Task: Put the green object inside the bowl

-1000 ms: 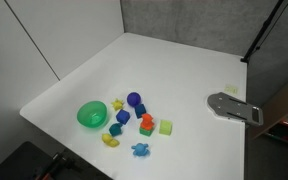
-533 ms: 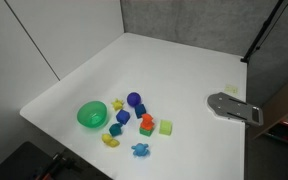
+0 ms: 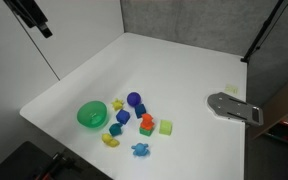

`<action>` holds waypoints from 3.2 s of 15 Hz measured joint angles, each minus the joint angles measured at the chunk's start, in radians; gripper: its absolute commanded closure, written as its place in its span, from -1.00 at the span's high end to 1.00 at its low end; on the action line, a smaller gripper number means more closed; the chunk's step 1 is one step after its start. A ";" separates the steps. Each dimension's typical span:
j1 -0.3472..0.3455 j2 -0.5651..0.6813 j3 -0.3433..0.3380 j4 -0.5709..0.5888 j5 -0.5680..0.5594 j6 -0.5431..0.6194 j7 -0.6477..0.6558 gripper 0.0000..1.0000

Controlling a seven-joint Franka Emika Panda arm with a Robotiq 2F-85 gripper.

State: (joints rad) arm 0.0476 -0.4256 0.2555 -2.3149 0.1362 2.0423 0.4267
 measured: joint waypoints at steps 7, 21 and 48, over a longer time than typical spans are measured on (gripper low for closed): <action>-0.065 0.118 -0.004 -0.106 -0.193 0.182 0.195 1.00; -0.079 0.489 -0.145 -0.216 -0.440 0.490 0.300 1.00; 0.022 0.914 -0.320 -0.108 -0.309 0.748 -0.175 1.00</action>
State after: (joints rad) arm 0.0700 0.4884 -0.0642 -2.4227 -0.1730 2.7902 0.2520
